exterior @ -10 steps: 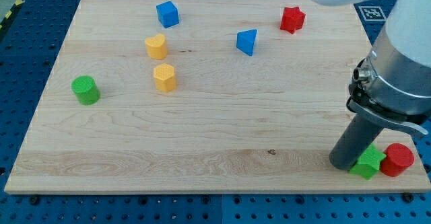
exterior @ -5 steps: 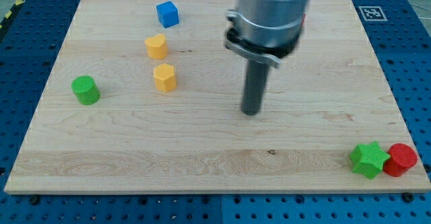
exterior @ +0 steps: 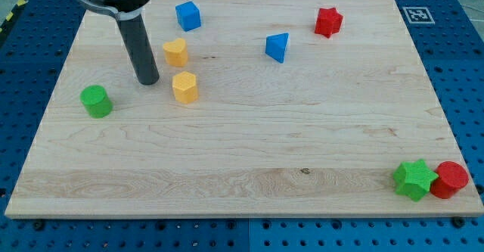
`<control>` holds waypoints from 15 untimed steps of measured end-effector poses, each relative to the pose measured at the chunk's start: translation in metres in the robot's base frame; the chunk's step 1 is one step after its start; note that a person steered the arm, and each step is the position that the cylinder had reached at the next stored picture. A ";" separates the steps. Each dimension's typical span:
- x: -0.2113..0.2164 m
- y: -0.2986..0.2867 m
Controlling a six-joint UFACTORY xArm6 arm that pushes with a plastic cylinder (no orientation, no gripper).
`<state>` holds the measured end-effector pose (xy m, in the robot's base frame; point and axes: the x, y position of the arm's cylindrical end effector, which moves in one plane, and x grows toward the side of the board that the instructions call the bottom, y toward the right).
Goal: Place the yellow hexagon to the left of the green star
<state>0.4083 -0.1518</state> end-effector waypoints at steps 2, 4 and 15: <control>0.027 0.049; 0.019 0.101; 0.120 0.300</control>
<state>0.5284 0.1482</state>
